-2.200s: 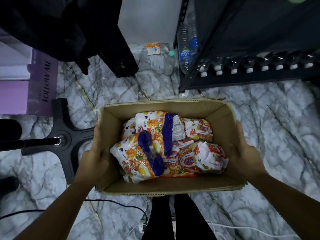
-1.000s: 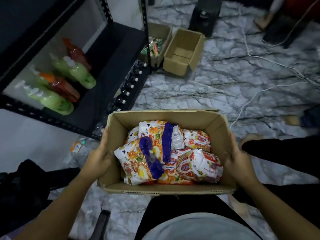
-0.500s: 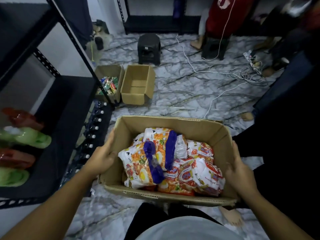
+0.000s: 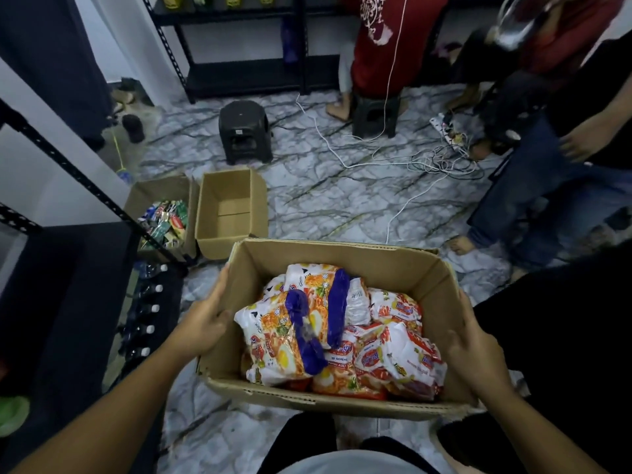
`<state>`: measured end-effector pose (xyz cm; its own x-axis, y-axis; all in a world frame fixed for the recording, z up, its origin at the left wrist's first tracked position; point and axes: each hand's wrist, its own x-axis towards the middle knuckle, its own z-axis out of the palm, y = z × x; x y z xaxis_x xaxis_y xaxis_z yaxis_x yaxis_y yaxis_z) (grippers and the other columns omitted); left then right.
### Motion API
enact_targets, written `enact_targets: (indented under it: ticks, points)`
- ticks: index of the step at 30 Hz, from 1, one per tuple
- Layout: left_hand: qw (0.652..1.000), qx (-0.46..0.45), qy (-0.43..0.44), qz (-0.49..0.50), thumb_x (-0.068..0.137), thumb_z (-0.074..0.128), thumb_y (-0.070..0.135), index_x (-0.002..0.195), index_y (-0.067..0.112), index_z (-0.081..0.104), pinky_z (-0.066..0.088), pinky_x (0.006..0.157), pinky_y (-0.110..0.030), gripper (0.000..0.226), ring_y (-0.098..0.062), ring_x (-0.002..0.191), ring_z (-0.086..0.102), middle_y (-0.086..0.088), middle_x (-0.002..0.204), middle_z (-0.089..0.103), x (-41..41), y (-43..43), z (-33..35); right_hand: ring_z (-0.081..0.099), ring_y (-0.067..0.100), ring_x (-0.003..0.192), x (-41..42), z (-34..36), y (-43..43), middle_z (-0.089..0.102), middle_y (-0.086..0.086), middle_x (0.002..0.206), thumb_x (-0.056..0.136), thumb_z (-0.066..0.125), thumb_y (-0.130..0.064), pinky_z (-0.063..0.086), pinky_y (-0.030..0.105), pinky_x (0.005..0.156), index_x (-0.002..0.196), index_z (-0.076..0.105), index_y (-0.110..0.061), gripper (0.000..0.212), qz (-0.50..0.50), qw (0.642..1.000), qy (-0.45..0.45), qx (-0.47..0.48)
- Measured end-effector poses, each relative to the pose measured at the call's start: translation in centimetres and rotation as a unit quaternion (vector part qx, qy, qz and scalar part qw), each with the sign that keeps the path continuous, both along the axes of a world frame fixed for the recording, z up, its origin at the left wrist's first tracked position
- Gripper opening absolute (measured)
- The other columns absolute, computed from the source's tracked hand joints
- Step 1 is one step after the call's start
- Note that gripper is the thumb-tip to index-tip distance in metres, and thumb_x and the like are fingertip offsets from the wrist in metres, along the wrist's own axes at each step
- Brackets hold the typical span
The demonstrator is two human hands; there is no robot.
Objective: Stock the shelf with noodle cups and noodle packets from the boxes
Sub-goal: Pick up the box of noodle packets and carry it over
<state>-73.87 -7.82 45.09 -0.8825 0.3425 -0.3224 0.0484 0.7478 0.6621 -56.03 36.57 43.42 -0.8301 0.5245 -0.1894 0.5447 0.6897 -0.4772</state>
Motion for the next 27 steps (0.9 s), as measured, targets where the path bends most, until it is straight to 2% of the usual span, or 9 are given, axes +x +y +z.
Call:
enact_targets:
  ticks: [2,4,6,10,13,16,18,22,27]
  points:
    - [1.000,0.000,-0.005,-0.005,0.098,0.055,-0.005,0.162,0.034,-0.002,0.038,0.104,-0.020,0.094,-0.021,0.136,0.048,0.004,0.161,0.030,-3.0,0.6,-0.4,0.056,0.033,0.053,-2.6,0.0,0.2,0.057,0.009,0.058,0.092,0.059,-0.013,0.043,0.037,0.052,0.160,0.001,-0.045,0.095,-0.008,1.000,-0.006,0.005]
    - [1.000,-0.004,-0.004,-0.006,0.098,0.056,-0.003,0.162,0.040,-0.003,0.045,0.085,-0.030,0.097,-0.013,0.096,0.063,-0.013,0.146,0.056,-5.9,0.9,-0.7,0.053,0.029,0.049,-4.9,0.3,0.4,0.055,0.007,0.055,0.093,0.058,-0.013,0.043,0.036,0.050,0.161,0.001,-0.042,0.094,-0.014,1.000,-0.013,0.016]
    - [1.000,0.006,-0.010,-0.007,0.098,0.057,-0.001,0.159,0.052,-0.003,0.037,0.083,-0.034,0.101,0.006,0.075,0.040,-0.022,0.117,0.066,-8.8,1.1,-1.0,0.054,0.033,0.051,-7.0,0.3,0.8,0.056,0.010,0.056,0.093,0.058,-0.012,0.045,0.038,0.052,0.162,0.004,-0.037,0.092,-0.023,0.999,-0.009,0.030]
    - [0.999,0.032,-0.013,-0.017,0.099,0.055,0.000,0.155,0.059,-0.006,0.052,0.079,-0.041,0.102,-0.019,0.080,0.064,0.023,0.110,0.055,-13.5,2.3,-0.8,0.059,0.040,0.059,-11.6,0.1,2.5,0.062,0.023,0.064,0.090,0.060,-0.010,0.044,0.041,0.054,0.162,0.007,-0.038,0.094,-0.020,0.999,0.009,0.040]
    - [0.999,0.035,-0.011,-0.011,0.099,0.055,0.002,0.153,0.063,-0.009,0.053,0.077,-0.043,0.103,-0.025,0.084,0.061,0.030,0.092,0.036,-15.7,3.3,-0.7,0.060,0.043,0.063,-15.6,0.2,4.4,0.063,0.027,0.068,0.090,0.060,-0.010,0.044,0.043,0.057,0.162,0.009,-0.039,0.093,-0.007,0.999,0.009,0.049]
    - [0.999,0.044,-0.012,0.027,0.099,0.055,0.000,0.158,0.053,-0.006,0.045,0.086,-0.038,0.100,-0.008,0.098,0.051,0.024,0.120,0.053,-17.0,4.6,-0.5,0.055,0.036,0.055,-19.9,0.4,6.3,0.059,0.018,0.060,0.091,0.060,-0.008,0.040,0.040,0.053,0.162,0.008,-0.042,0.094,0.022,0.999,0.013,0.034]
    - [0.997,0.047,-0.007,0.065,0.098,0.054,-0.004,0.161,0.045,-0.004,0.039,0.091,-0.029,0.098,-0.009,0.110,0.050,0.016,0.148,0.041,-17.7,5.3,-0.7,0.048,0.031,0.047,-23.7,0.8,7.5,0.052,0.012,0.052,0.091,0.059,-0.004,0.035,0.038,0.047,0.163,0.008,-0.037,0.093,0.053,0.998,0.010,0.026]
    - [0.989,0.041,0.000,0.139,0.097,0.056,-0.004,0.159,0.052,-0.004,0.034,0.075,-0.024,0.103,0.004,0.082,0.038,0.017,0.127,0.048,-18.3,6.1,-1.6,0.047,0.029,0.046,-31.5,1.9,9.7,0.050,0.012,0.052,0.093,0.058,-0.003,0.035,0.036,0.047,0.163,0.009,-0.034,0.091,0.130,0.991,-0.004,0.022]
    - [0.972,0.036,0.027,0.231,0.095,0.055,-0.010,0.158,0.040,-0.001,0.036,0.091,-0.007,0.098,0.002,0.114,0.052,0.019,0.150,0.035,-16.9,7.6,-0.9,0.056,0.031,0.055,-40.1,1.6,10.4,0.060,0.015,0.065,0.095,0.056,-0.006,0.050,0.042,0.054,0.161,0.006,-0.043,0.091,0.215,0.977,-0.014,0.000]
